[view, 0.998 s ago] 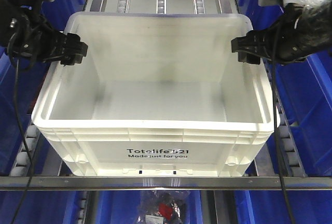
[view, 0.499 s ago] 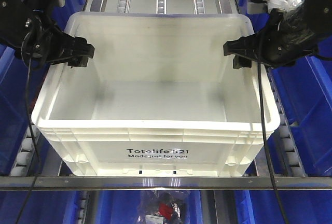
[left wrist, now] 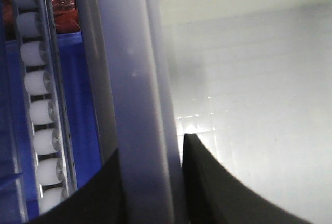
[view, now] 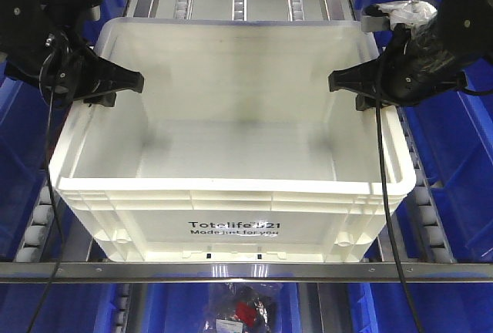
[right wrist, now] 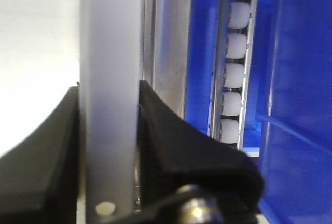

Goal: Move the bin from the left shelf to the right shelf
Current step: 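Close both grippers on the tote rims and pull it toward the robot, then lift the tote off the shelf rollers with both grippers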

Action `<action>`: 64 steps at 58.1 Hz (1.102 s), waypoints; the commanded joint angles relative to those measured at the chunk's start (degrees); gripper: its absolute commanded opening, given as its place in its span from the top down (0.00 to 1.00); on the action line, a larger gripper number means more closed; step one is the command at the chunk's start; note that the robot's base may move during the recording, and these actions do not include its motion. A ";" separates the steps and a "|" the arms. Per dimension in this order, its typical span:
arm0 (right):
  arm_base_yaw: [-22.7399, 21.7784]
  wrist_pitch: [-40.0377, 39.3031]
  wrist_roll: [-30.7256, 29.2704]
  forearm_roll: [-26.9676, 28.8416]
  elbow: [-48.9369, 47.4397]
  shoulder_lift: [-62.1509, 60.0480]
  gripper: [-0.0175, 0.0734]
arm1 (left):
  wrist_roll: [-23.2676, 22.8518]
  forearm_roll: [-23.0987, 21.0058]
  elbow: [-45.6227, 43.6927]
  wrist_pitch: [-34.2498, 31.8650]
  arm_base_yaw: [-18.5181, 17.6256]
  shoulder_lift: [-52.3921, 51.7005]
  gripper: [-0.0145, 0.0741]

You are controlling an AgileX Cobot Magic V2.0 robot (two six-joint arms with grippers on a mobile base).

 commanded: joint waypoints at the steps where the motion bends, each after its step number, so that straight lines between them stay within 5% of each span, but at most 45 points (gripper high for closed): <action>1: 0.00 -1.94 -0.50 -1.44 -1.83 -2.37 0.82 | 0.83 1.65 -1.77 -0.85 -0.31 -2.29 0.85; 21: 0.00 0.00 1.03 -2.62 -2.66 -2.90 0.81 | 0.55 1.29 -2.66 1.25 -0.31 -2.74 0.85; 34: 0.11 1.27 3.86 -4.41 -3.79 -7.14 0.81 | -7.91 3.14 -7.01 7.27 -1.44 -5.52 0.85; 64: 1.39 7.13 4.21 -3.23 -3.46 -16.52 0.81 | -12.67 2.85 -3.72 10.88 -7.05 -10.01 0.85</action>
